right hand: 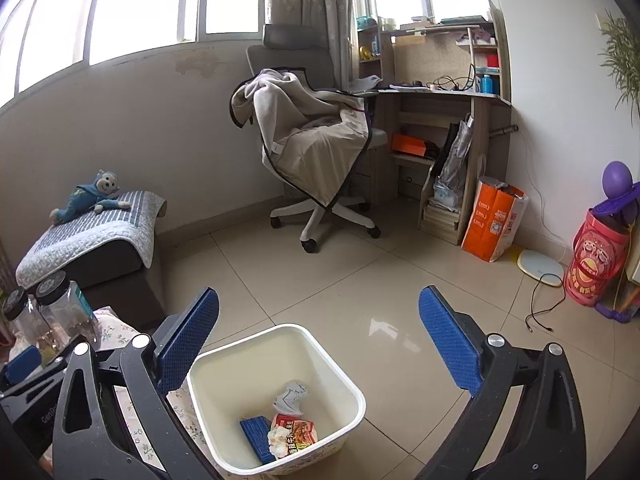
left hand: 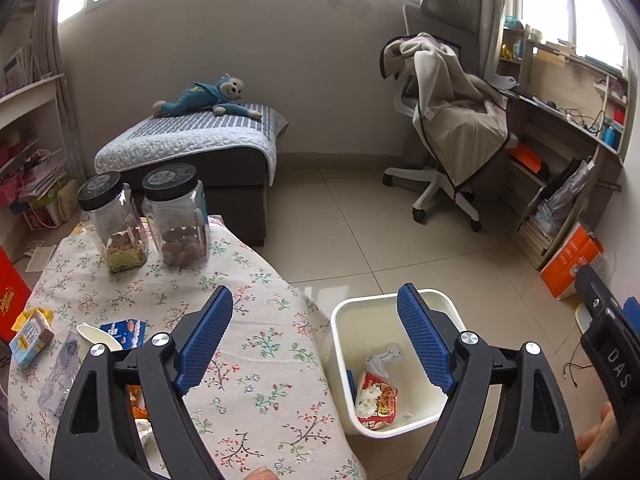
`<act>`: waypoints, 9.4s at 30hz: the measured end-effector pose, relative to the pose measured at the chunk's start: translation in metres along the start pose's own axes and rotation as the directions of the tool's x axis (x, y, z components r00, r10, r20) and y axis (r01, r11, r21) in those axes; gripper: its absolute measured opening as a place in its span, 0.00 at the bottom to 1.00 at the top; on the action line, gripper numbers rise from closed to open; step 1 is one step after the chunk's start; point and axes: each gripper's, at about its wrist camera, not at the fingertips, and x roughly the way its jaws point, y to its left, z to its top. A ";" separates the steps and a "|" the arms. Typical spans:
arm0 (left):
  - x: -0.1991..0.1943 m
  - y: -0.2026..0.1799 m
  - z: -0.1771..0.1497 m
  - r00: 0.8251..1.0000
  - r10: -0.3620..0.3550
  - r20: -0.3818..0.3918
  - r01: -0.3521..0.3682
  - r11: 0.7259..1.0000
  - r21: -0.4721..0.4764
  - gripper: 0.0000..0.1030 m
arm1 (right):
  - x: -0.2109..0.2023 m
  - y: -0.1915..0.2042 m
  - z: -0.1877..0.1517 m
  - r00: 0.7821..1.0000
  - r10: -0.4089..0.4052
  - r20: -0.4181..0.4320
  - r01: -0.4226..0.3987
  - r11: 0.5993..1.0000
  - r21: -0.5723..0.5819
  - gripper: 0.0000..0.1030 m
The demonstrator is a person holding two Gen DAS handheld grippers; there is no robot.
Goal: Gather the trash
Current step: 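Move both tools back over the table, then grasp the blue milk carton with the left tool, then grasp the white paper cup with the right tool while the left tool lifts the carton, then carry the paper cup and milk carton toward the white bin with both tools, then open the right tool over the bin to drop the paper cup, then open the left tool over the bin to drop the milk carton, then move both tools back over the table, then grasp the yellow snack bag with the left tool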
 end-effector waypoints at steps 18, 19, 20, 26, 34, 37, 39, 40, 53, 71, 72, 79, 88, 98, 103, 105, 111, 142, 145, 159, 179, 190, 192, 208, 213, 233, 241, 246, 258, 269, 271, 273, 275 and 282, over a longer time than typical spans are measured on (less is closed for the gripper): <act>-0.040 0.115 -0.009 0.983 0.173 0.055 -0.168 0.981 -0.098 0.86 | -0.033 0.110 -0.016 0.988 0.154 0.011 -0.150 0.973 -0.174 0.93; -0.041 0.121 -0.010 0.982 0.180 0.051 -0.174 0.979 -0.103 0.86 | -0.033 0.115 -0.018 0.987 0.160 0.010 -0.155 0.970 -0.185 0.93; -0.042 0.127 -0.012 0.981 0.186 0.047 -0.181 0.978 -0.109 0.86 | -0.035 0.121 -0.020 0.986 0.166 0.008 -0.161 0.968 -0.194 0.93; -0.046 0.162 -0.019 0.974 0.226 0.027 -0.220 0.965 -0.142 0.86 | -0.044 0.150 -0.027 0.978 0.210 -0.007 -0.206 0.953 -0.221 0.93; -0.049 0.209 -0.028 0.960 0.280 -0.009 -0.277 0.943 -0.183 0.86 | -0.057 0.195 -0.042 0.963 0.268 -0.032 -0.266 0.925 -0.271 0.93; -0.049 0.229 -0.033 0.952 0.303 -0.031 -0.303 0.932 -0.199 0.86 | -0.061 0.213 -0.047 0.956 0.290 -0.047 -0.290 0.912 -0.289 0.93; -0.048 0.243 -0.036 0.947 0.318 -0.049 -0.321 0.924 -0.207 0.86 | -0.063 0.226 -0.053 0.950 0.306 -0.065 -0.311 0.901 -0.303 0.93; -0.048 0.250 -0.039 0.944 0.326 -0.057 -0.331 0.920 -0.210 0.86 | -0.065 0.234 -0.056 0.947 0.314 -0.074 -0.321 0.895 -0.310 0.93; -0.010 0.364 -0.073 0.857 0.406 -0.319 -0.463 0.878 -0.126 0.86 | -0.056 0.291 -0.092 0.908 0.342 -0.241 -0.411 0.833 -0.370 0.93; 0.091 0.429 -0.129 0.687 0.496 -0.531 -0.401 0.868 0.293 0.63 | -0.001 0.322 -0.150 0.664 0.368 -0.651 -0.638 0.733 -0.236 0.93; 0.089 0.425 -0.129 0.694 0.484 -0.533 -0.385 0.875 0.293 0.60 | -0.001 0.325 -0.152 0.654 0.372 -0.659 -0.644 0.730 -0.226 0.93; 0.054 0.401 -0.102 0.807 0.282 -0.519 -0.285 0.956 0.077 0.53 | -0.005 0.350 -0.166 0.595 0.414 -0.689 -0.690 0.702 -0.174 0.93; 0.008 0.395 -0.073 0.893 0.139 -0.427 -0.226 0.961 -0.159 0.32 | 0.015 0.362 -0.180 0.499 0.461 -0.734 -0.698 0.715 -0.025 0.93; 0.020 0.415 -0.098 0.802 0.147 -0.580 -0.309 0.932 -0.191 0.61 | 0.015 0.354 -0.178 0.472 0.469 -0.746 -0.729 0.684 -0.031 0.42; 0.027 0.428 -0.114 0.738 0.176 -0.651 -0.370 0.913 -0.173 0.74 | 0.006 0.345 -0.161 0.489 0.502 -0.713 -0.744 0.666 -0.042 0.42; 0.037 0.427 -0.125 0.707 0.181 -0.684 -0.379 0.913 -0.151 0.73 | 0.003 0.340 -0.152 0.498 0.513 -0.699 -0.749 0.661 -0.048 0.42; 0.060 0.425 -0.146 0.677 0.157 -0.719 -0.369 0.918 -0.147 0.57 | 0.003 0.324 -0.136 0.503 0.539 -0.675 -0.755 0.655 -0.040 0.42; -0.057 0.284 -0.048 0.913 0.407 0.039 -0.392 0.900 -0.192 0.57 | -0.053 0.262 -0.071 0.765 0.590 -0.257 -0.643 0.716 -0.271 0.44; -0.059 0.274 -0.051 0.912 0.406 0.057 -0.388 0.899 -0.202 0.57 | -0.054 0.255 -0.068 0.772 0.587 -0.242 -0.635 0.720 -0.279 0.44; -0.055 0.225 -0.052 0.944 0.322 0.073 -0.303 0.932 -0.201 0.57 | -0.041 0.215 -0.059 0.806 0.549 -0.218 -0.591 0.759 -0.273 0.44; -0.014 0.124 -0.042 0.980 0.195 0.045 -0.191 0.978 -0.082 0.57 | 0.033 0.095 -0.027 0.914 0.344 -0.213 -0.374 0.920 -0.119 0.45; 0.012 0.043 -0.031 0.997 0.072 0.013 -0.072 0.997 0.004 0.57 | 0.062 0.025 -0.011 0.946 0.228 -0.230 -0.231 0.973 0.017 0.70; 0.017 0.030 -0.029 0.999 0.044 0.000 -0.044 0.999 0.009 0.57 | 0.062 0.012 -0.008 0.957 0.198 -0.212 -0.195 0.980 0.035 0.75; 0.048 -0.073 -0.022 0.982 -0.147 -0.115 0.154 0.986 0.057 0.58 | 0.044 -0.076 0.013 0.996 -0.025 -0.088 0.041 0.980 0.194 0.91; 0.052 -0.083 -0.016 0.968 -0.196 -0.153 0.203 0.979 0.030 0.72 | 0.033 -0.083 0.016 0.997 -0.049 -0.066 0.063 0.974 0.218 0.93; -0.011 0.025 0.006 0.995 0.068 0.074 -0.067 0.998 -0.011 0.89 | 0.007 0.032 0.002 1.000 0.003 -0.005 -0.003 0.998 -0.055 0.93; -0.012 0.090 0.000 0.983 0.175 0.057 -0.171 0.983 -0.074 0.89 | -0.002 0.093 -0.007 0.997 0.081 -0.018 -0.083 0.987 -0.135 0.93; -0.014 0.132 -0.006 0.974 0.223 0.032 -0.218 0.969 -0.116 0.89 | -0.010 0.130 -0.018 0.990 0.133 -0.035 -0.137 0.974 -0.183 0.93; -0.013 0.231 -0.029 0.940 0.335 -0.069 -0.342 0.913 -0.222 0.89 | -0.027 0.209 -0.048 0.960 0.255 -0.113 -0.276 0.922 -0.273 0.93; 0.018 0.397 -0.063 0.814 0.487 -0.316 -0.579 0.723 -0.377 0.89 | -0.034 0.275 -0.088 0.926 0.320 -0.201 -0.375 0.841 -0.390 0.93; 0.027 0.434 -0.077 0.797 0.470 -0.379 -0.602 0.663 -0.445 0.89 | -0.031 0.285 -0.096 0.920 0.322 -0.226 -0.389 0.825 -0.410 0.93; 0.040 0.470 -0.092 0.783 0.427 -0.453 -0.620 0.601 -0.505 0.89 | -0.027 0.293 -0.103 0.913 0.324 -0.250 -0.404 0.810 -0.426 0.93; 0.055 0.498 -0.108 0.784 0.354 -0.511 -0.615 0.558 -0.557 0.89 | -0.024 0.299 -0.108 0.902 0.333 -0.274 -0.426 0.792 -0.438 0.93; 0.092 0.530 -0.117 0.816 0.327 -0.477 -0.573 0.570 -0.589 0.89 | 0.006 0.305 -0.119 0.840 0.364 -0.403 -0.510 0.783 -0.355 0.93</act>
